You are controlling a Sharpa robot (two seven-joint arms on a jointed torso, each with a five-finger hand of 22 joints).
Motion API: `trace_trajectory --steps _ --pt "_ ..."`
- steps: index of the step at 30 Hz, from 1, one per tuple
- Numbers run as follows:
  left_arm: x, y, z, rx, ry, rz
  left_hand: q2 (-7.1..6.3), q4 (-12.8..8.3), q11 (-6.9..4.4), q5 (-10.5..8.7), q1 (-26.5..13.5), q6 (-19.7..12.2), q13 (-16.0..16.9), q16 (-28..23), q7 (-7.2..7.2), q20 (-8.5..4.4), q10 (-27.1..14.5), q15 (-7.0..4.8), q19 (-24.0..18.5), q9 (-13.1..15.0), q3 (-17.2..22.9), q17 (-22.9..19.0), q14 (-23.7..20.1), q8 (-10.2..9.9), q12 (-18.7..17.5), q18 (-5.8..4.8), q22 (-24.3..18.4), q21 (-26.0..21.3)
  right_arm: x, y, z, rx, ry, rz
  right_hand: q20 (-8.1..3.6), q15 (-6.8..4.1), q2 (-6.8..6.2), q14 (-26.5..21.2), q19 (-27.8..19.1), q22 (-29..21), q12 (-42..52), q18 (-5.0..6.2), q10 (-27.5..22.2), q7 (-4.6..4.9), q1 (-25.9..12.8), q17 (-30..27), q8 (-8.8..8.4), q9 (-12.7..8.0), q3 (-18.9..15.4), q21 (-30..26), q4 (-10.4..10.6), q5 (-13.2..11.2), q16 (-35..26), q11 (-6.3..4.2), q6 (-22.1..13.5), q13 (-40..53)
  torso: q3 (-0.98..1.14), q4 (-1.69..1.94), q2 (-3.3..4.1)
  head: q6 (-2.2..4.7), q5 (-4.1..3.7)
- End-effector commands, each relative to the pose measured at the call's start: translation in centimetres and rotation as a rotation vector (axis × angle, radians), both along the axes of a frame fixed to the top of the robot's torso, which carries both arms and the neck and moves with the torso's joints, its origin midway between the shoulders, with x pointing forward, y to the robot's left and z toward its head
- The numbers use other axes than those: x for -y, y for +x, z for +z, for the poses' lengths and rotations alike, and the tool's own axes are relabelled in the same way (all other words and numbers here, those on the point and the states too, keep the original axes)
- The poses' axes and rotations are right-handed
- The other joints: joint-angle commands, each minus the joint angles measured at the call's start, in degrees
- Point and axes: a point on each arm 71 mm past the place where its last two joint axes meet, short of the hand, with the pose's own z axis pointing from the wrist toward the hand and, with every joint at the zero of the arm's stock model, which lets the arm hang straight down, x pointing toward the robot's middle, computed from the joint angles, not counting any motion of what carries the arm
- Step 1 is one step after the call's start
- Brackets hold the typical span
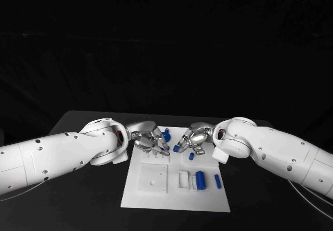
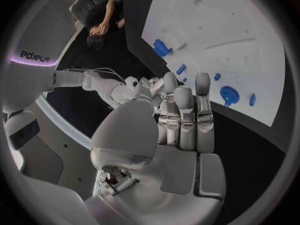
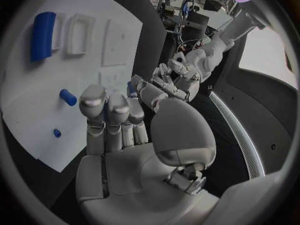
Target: Assemble the parts on the task board
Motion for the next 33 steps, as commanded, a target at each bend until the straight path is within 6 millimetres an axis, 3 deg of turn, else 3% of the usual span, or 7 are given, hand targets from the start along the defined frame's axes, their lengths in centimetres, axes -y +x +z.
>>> trace_trajectory --steps 1,5,15,29,33 --pt "0.6 -0.3 -0.5 -0.018 0.081 -0.033 -1.17 1.2 0.22 -0.54 -0.3 -2.5 0.5 0.6 0.58 0.23 -0.8 0.34 -0.6 -2.8 0.8 -0.3 -0.3 1.3 0.8 0.59 1.2 1.1 -0.3 -0.6 -0.2 -0.066 0.001 0.066 -0.28 0.17 0.61 -0.4 1.7 5.8 -0.1 -0.35 -0.4 -0.1 -0.1 0.0 0.19 0.1 -0.3 -0.2 0.1 0.1 0.0 0.05 0.2 0.1 -0.01 0.06 -0.07 -0.31 -0.16" --pt "1.0 -0.3 -0.6 -0.013 0.1 -0.036 -2.31 2.2 0.37 -0.58 -0.8 -4.8 0.8 1.1 0.74 0.35 -1.6 0.43 -0.9 -5.3 2.1 -0.7 -0.4 4.8 1.9 0.83 1.2 2.1 -0.5 -0.8 -0.2 -0.073 0.005 0.076 -0.28 0.18 0.7 -0.4 1.6 5.8 -0.1 -0.37 -0.4 -0.1 -0.1 0.1 0.21 0.1 -0.3 -0.2 0.1 0.2 0.0 0.06 0.2 0.1 0.01 0.02 -0.04 -0.44 -0.3" --pt "2.1 -0.6 -0.8 -0.015 0.114 -0.056 -0.75 3.0 0.43 1.65 -1.1 -5.8 0.8 1.3 0.64 0.4 -2.3 0.46 -1.1 -5.1 1.0 -1.1 -0.4 7.7 2.5 0.93 1.1 2.6 -1.1 -1.1 -0.1 -0.077 0.008 0.093 -0.28 0.19 0.73 -0.4 1.5 5.8 -0.1 -0.34 -0.5 -0.09 -0.2 0.2 0.2 0.1 -0.4 -0.2 0.1 0.3 0.1 0.06 0.2 0.2 -0.08 0.04 -0.03 -0.81 -0.59" --pt "2.4 -0.7 -0.9 -0.039 0.105 -0.061 2.79 3.2 0.35 3.74 -0.1 -5.7 0.7 1.5 0.52 0.34 -2.4 0.41 -1.2 -5.3 0.7 -1.2 -0.4 8.7 2.8 0.89 1.1 2.7 -1.5 -1.2 -0.2 -0.08 0.005 0.102 -0.27 0.2 0.77 -0.4 1.5 5.8 0.0 -0.33 -0.5 -0.1 -0.2 0.3 0.2 0.1 -0.4 -0.1 0.1 0.3 0.1 0.07 0.2 0.2 -0.12 0.07 -0.05 -0.98 -0.75" --pt "2.5 -0.7 -0.9 -0.049 0.101 -0.063 3.8 3.2 0.33 5.46 0.5 -5.6 0.6 1.5 0.54 0.33 -2.4 0.4 -1.2 -5.3 0.8 -1.2 -0.4 8.7 2.7 0.88 1.2 2.8 -1.6 -1.3 -0.2 -0.081 0.004 0.107 -0.27 0.19 0.73 -0.4 1.5 5.8 0.0 -0.32 -0.5 -0.11 -0.3 0.3 0.2 0.1 -0.4 -0.1 0.1 0.6 0.1 0.07 0.2 0.2 -0.11 0.06 -0.05 -0.93 -0.75"
